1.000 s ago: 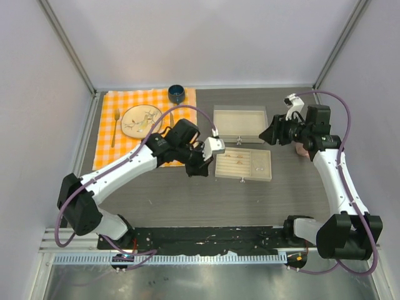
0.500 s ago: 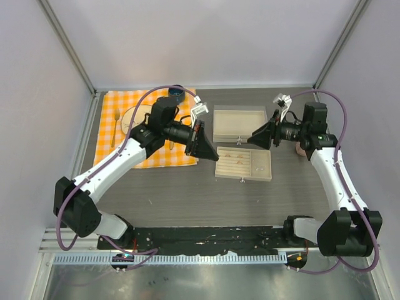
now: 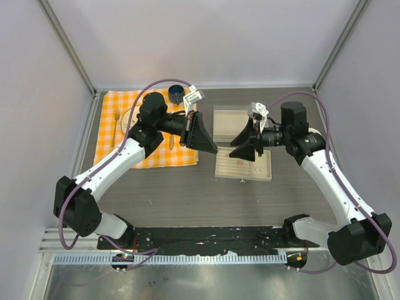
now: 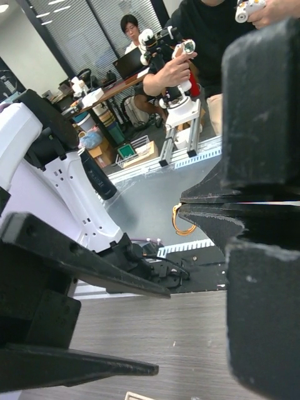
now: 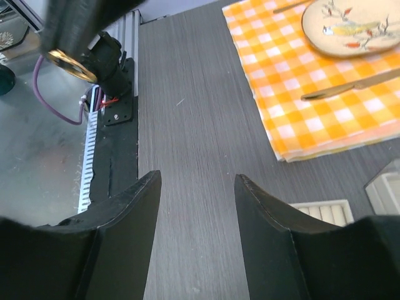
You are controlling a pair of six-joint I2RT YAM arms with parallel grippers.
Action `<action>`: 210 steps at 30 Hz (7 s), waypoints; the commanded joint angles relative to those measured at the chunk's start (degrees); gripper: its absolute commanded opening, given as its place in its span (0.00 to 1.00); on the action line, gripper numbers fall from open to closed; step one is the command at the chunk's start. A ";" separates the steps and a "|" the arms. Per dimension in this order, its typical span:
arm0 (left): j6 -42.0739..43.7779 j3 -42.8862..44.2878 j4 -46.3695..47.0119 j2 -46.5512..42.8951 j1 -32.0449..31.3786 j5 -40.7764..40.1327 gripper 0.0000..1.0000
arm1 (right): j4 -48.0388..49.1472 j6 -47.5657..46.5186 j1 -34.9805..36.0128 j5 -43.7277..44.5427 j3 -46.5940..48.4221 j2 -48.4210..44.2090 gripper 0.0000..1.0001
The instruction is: Organize the mixed jewelry
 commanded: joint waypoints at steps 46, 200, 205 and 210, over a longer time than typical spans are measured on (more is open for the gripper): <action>-4.22 -3.46 7.21 -0.54 0.65 3.42 0.00 | -8.66 -11.98 10.92 2.69 11.76 -1.83 0.46; 55.28 14.64 -54.05 -2.39 -8.49 -35.25 0.34 | -12.54 -3.56 16.46 10.25 13.79 7.48 0.01; 55.37 14.55 -54.31 -2.30 -8.58 -35.08 0.33 | -12.54 -3.73 16.46 10.34 13.96 7.22 0.01; 55.37 14.38 -54.40 -2.39 -8.58 -35.16 0.27 | -12.46 -3.64 16.46 10.43 13.96 7.13 0.01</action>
